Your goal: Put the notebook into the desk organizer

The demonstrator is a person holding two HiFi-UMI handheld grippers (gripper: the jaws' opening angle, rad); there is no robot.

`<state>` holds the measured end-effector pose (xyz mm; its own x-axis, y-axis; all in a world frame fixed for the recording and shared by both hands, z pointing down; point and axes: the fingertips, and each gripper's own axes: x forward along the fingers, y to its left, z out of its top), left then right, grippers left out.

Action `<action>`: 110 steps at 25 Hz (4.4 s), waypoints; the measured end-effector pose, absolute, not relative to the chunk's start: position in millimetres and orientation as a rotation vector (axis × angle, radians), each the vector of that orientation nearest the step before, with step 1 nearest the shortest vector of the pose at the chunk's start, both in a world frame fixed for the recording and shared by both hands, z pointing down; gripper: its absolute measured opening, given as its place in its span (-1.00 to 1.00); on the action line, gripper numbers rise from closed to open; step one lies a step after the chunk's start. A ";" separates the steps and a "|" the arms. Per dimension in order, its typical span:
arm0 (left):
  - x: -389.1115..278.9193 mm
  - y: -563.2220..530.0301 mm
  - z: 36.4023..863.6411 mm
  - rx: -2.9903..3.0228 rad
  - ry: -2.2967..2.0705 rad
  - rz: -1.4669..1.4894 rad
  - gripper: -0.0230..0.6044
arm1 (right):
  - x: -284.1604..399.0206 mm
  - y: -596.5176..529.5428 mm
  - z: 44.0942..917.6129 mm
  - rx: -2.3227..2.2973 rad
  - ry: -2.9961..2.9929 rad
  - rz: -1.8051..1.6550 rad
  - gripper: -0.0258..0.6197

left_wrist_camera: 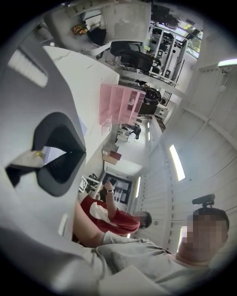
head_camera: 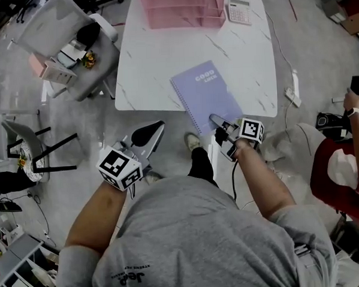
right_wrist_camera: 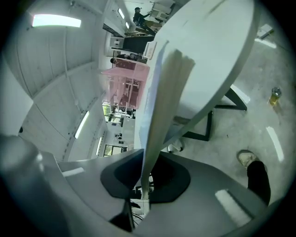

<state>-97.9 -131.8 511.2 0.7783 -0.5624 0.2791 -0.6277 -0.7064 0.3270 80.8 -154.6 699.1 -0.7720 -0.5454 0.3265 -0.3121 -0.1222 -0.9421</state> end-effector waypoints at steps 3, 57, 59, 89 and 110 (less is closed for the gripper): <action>-98.7 -131.1 516.3 2.529 -0.880 0.218 -0.74 | 77.8 -153.0 665.5 -0.956 2.077 -1.909 -0.83; -61.3 -502.1 623.1 1.966 -0.504 0.247 -0.57 | -4.8 -421.3 602.9 -0.939 1.990 -1.632 -0.83; -63.7 -512.4 626.7 1.956 -0.550 0.243 -0.56 | -7.6 -430.1 605.4 -0.969 1.959 -1.609 -0.83; -91.4 -483.9 604.8 1.799 -0.519 -0.123 -0.50 | -35.1 -514.5 593.4 -1.068 1.873 -1.482 -0.81; -114.0 -554.5 618.1 1.761 -0.890 -0.232 -0.54 | -8.1 -508.6 621.4 -1.170 1.905 -1.589 -0.90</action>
